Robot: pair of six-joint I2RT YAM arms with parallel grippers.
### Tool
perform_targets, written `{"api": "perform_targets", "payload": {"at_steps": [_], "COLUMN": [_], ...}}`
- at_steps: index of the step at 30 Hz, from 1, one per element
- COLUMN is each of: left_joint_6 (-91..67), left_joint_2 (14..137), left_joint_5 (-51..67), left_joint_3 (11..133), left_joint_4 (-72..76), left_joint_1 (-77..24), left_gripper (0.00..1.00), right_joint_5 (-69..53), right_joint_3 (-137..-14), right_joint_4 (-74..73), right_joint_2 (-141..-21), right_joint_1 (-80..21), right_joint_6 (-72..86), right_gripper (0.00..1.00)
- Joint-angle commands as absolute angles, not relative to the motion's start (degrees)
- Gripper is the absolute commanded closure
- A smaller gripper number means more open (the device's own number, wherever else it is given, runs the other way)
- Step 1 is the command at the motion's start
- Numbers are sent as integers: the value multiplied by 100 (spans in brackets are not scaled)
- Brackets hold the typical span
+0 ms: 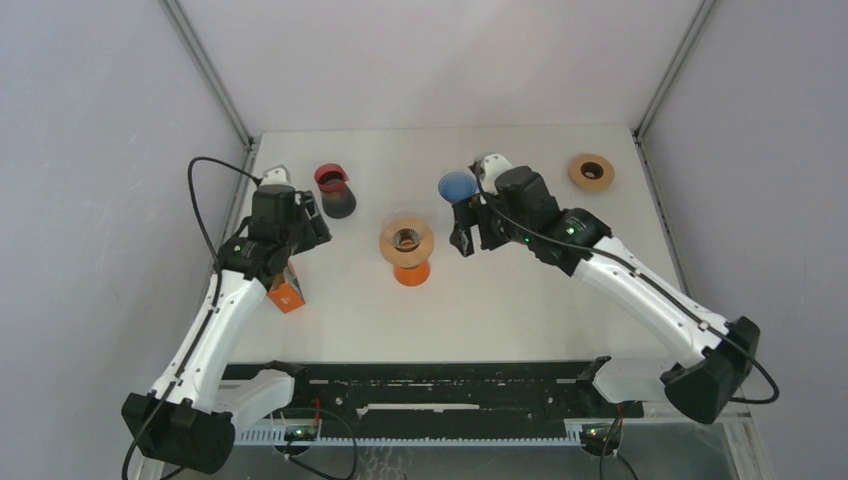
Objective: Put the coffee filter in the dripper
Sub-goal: Place the coffee dripper in the dripper holder, then adjust the coffee filter holder at the center of the board.
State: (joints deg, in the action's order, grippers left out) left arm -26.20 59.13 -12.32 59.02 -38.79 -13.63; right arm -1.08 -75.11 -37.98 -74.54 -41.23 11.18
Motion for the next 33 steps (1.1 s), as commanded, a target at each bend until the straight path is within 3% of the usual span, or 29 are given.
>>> {"api": "perform_targets", "payload": {"at_steps": [1,17,33], "left_joint_6": [-2391,-2024,-1457], "left_joint_2": [5611,6571,7800], "left_joint_5": [-1647,-1380,-1176], "left_joint_3": [5668,5684,6264], "left_joint_4": [-4042,-3824,-3929], "left_joint_1": [-964,308,538], "left_gripper": [32,42,82], "right_joint_5": [305,1280,1432], "right_joint_3": [-7105,-5689,-5414], "right_joint_4": [-3450,-3609,-3429], "right_joint_2": [-6677,-4647,-4476], "right_joint_1": [-4008,-3816,-3769], "right_joint_6": [890,679,642], "right_gripper": [13,10,10]}}
